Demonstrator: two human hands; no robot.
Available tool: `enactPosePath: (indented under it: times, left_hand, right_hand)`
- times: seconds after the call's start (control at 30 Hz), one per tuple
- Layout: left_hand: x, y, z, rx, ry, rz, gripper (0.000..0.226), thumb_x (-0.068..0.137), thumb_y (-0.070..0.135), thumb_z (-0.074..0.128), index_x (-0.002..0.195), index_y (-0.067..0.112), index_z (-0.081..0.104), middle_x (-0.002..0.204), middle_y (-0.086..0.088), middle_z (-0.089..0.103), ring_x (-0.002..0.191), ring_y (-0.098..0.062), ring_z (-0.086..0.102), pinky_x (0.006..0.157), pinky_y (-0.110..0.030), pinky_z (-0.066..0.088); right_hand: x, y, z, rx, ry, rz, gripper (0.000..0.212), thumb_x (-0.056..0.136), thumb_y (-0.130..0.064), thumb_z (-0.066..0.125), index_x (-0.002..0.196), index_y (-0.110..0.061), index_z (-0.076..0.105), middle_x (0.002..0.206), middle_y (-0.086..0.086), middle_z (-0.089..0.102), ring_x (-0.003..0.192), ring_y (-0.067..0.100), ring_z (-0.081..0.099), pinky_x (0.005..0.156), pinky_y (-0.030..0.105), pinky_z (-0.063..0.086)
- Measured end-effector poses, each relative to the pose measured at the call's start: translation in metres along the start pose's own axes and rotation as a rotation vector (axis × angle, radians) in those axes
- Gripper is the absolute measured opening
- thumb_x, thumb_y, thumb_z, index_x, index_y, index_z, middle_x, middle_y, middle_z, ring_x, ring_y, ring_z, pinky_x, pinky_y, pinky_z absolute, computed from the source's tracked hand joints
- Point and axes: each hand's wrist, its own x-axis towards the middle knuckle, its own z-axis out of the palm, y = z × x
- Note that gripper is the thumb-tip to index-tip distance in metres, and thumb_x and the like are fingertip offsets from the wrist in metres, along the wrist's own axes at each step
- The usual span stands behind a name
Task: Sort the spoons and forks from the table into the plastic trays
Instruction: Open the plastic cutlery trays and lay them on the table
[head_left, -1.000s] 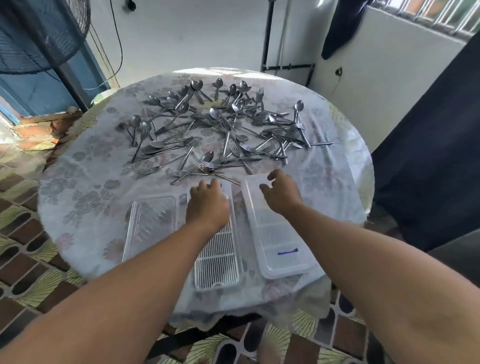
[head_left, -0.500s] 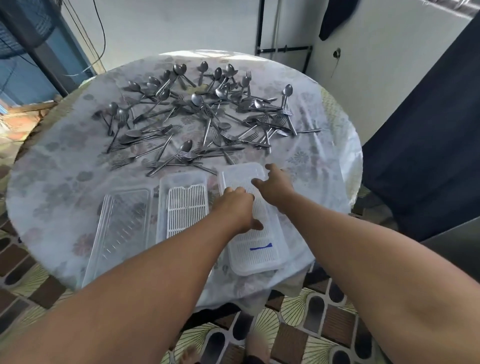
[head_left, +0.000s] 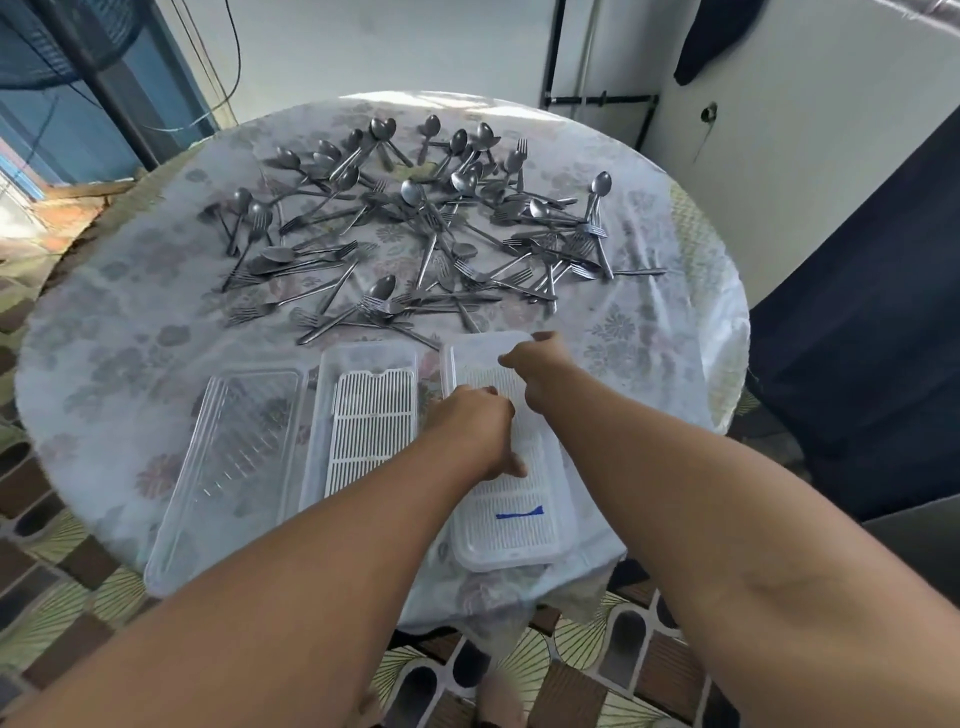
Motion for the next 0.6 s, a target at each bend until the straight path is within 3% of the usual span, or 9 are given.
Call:
enactPosePath:
  times: [0.1, 0.2, 0.33, 0.5, 0.6]
  left_hand:
    - [-0.001, 0.003, 0.0, -0.01, -0.001, -0.007, 0.077, 0.077, 0.065, 0.078, 0.141, 0.026, 0.058, 0.154, 0.003, 0.045, 0.138, -0.027, 0.042, 0.106, -0.044, 0.046]
    - [-0.002, 0.004, -0.001, 0.002, -0.001, -0.018, 0.081, 0.077, 0.067, 0.076, 0.143, 0.024, 0.056, 0.153, 0.001, 0.045, 0.137, -0.028, 0.042, 0.104, -0.045, 0.048]
    - [-0.007, 0.009, 0.005, -0.077, 0.029, -0.042, 0.086, 0.078, 0.077, 0.067, 0.142, 0.021, 0.052, 0.144, -0.002, 0.047, 0.134, -0.029, 0.042, 0.104, -0.05, 0.047]
    - [-0.009, 0.037, 0.016, -0.216, 0.075, -0.152, 0.108, 0.072, 0.09, 0.054, 0.149, 0.018, 0.032, 0.153, -0.008, 0.03, 0.148, -0.042, 0.018, 0.112, -0.065, 0.032]
    - [-0.004, 0.048, 0.018, -0.296, 0.132, -0.219, 0.11, 0.072, 0.085, 0.06, 0.15, 0.016, 0.026, 0.156, -0.01, 0.022, 0.149, -0.044, 0.013, 0.114, -0.07, 0.023]
  right_hand:
    - [0.035, 0.014, 0.002, -0.023, -0.024, -0.114, 0.077, 0.065, -0.019, 0.072, 0.137, -0.019, 0.047, 0.14, 0.016, 0.052, 0.125, 0.038, 0.056, 0.104, 0.054, 0.051]
    - [0.007, 0.007, 0.001, -0.018, 0.06, -0.15, 0.055, 0.078, -0.017, 0.074, 0.128, -0.022, 0.05, 0.131, 0.008, 0.048, 0.115, 0.031, 0.055, 0.1, 0.046, 0.051]
    - [0.008, 0.011, -0.008, 0.01, 0.052, -0.193, 0.028, 0.091, -0.011, 0.073, 0.114, -0.01, 0.058, 0.108, 0.008, 0.056, 0.089, 0.022, 0.055, 0.074, 0.034, 0.046]
    - [0.005, 0.015, -0.016, 0.059, 0.034, -0.224, 0.024, 0.091, -0.018, 0.075, 0.106, -0.012, 0.057, 0.095, 0.005, 0.057, 0.073, 0.017, 0.05, 0.062, 0.031, 0.043]
    - [0.004, 0.016, -0.02, 0.077, 0.013, -0.241, 0.026, 0.091, -0.023, 0.075, 0.109, -0.013, 0.061, 0.095, 0.004, 0.059, 0.077, 0.017, 0.052, 0.068, 0.034, 0.045]
